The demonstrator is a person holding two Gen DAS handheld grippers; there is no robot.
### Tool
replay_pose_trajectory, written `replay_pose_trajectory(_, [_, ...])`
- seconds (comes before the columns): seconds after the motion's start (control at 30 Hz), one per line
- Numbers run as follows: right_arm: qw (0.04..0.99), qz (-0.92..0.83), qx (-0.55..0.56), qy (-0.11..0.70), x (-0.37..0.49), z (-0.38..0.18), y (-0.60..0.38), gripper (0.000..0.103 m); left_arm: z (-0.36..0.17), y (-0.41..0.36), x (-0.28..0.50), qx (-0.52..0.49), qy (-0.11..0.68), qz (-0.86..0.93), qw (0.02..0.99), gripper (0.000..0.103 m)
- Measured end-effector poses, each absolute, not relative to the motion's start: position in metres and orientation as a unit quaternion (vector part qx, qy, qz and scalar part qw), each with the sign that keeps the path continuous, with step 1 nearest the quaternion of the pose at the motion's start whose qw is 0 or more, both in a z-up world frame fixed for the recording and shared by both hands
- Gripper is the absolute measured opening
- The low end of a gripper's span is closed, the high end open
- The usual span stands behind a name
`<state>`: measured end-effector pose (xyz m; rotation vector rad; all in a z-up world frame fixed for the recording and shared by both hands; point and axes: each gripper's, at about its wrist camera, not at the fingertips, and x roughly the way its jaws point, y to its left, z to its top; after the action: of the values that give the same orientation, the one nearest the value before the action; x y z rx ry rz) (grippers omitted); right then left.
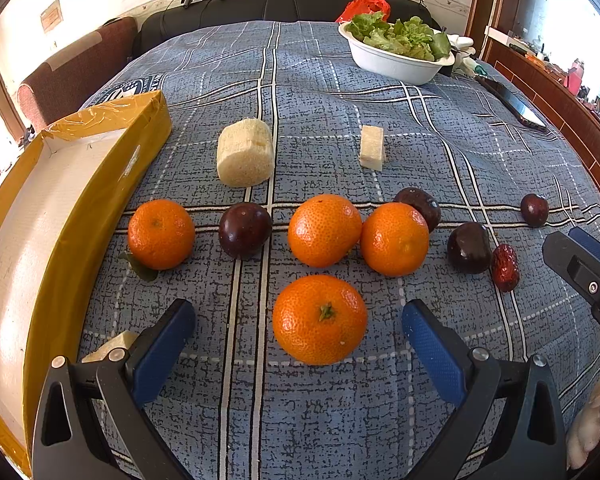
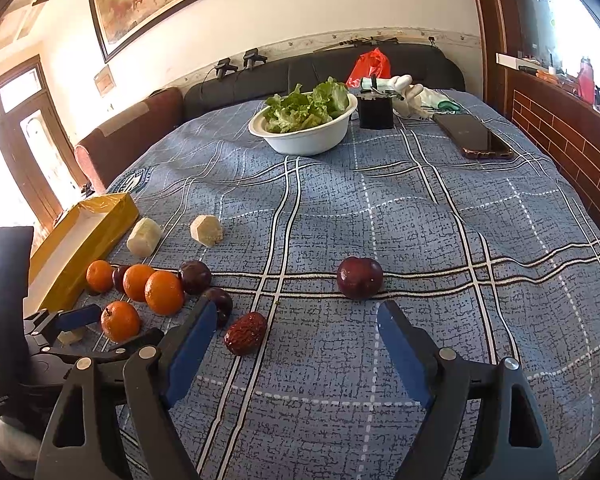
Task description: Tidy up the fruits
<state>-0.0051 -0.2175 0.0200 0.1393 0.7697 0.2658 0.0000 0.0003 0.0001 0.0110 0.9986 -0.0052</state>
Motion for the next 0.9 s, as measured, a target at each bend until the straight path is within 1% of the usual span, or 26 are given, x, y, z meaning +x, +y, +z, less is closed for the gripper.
replay_pose_trajectory(0.17, [0.915,0.135,0.081,0.372,-0.005,0.021,-0.221,0.086,0.001,0.002,-0.001,0.001,0.477,-0.004,0.879,0.103])
replay_pose_trajectory(0.23, [0.914,0.136,0.094,0.371,-0.004,0.021,-0.226,0.086,0.01,0.012,-0.007,-0.025,0.47,-0.01,0.882,0.099])
replay_pose_trajectory(0.33, [0.913,0.136,0.113,0.368,-0.004,0.021,-0.233,0.086,0.027,0.033,-0.022,-0.087,0.448,-0.041,0.889,0.09])
replay_pose_trajectory(0.4, [0.913,0.135,0.119,0.367,-0.005,0.022,-0.235,0.086,0.04,0.043,-0.031,-0.086,0.431,-0.041,0.897,0.082])
replay_pose_trajectory(0.43, [0.914,0.133,0.121,0.363,-0.005,0.023,-0.237,0.086,0.045,0.046,-0.032,-0.085,0.422,-0.038,0.902,0.081])
replay_pose_trajectory(0.47, [0.915,0.131,0.123,0.36,-0.006,0.024,-0.239,0.086,0.051,0.052,-0.036,-0.086,0.414,-0.037,0.905,0.076])
replay_pose_trajectory(0.5, [0.915,0.132,0.126,0.36,-0.007,0.024,-0.239,0.086,0.057,0.06,-0.041,-0.089,0.407,-0.038,0.908,0.068])
replay_pose_trajectory(0.53, [0.913,0.132,0.134,0.362,-0.007,0.024,-0.243,0.085,0.061,0.066,-0.046,-0.092,0.402,-0.042,0.91,0.065])
replay_pose_trajectory(0.57, [0.911,0.133,0.143,0.364,-0.008,0.024,-0.246,0.081,0.064,0.072,-0.05,-0.092,0.4,-0.045,0.911,0.057])
replay_pose_trajectory(0.6, [0.909,0.135,0.148,0.366,-0.009,0.024,-0.248,0.078,0.064,0.076,-0.053,-0.091,0.4,-0.048,0.911,0.053])
replay_pose_trajectory(0.63, [0.907,0.138,0.149,0.369,-0.01,0.023,-0.248,0.076,0.062,0.078,-0.056,-0.089,0.402,-0.051,0.91,0.047])
replay_pose_trajectory(0.7, [0.9,0.151,0.141,0.383,-0.01,0.02,-0.244,0.071,0.055,0.073,-0.053,-0.084,0.413,-0.067,0.904,0.046])
replay_pose_trajectory(0.8, [0.893,0.164,0.113,0.403,-0.007,0.016,-0.228,0.069,0.046,0.061,-0.053,-0.064,0.423,-0.091,0.899,0.046])
replay_pose_trajectory(0.9, [0.89,0.171,0.08,0.415,-0.003,0.013,-0.211,0.067,0.041,0.038,-0.051,-0.023,0.426,-0.112,0.897,0.046])
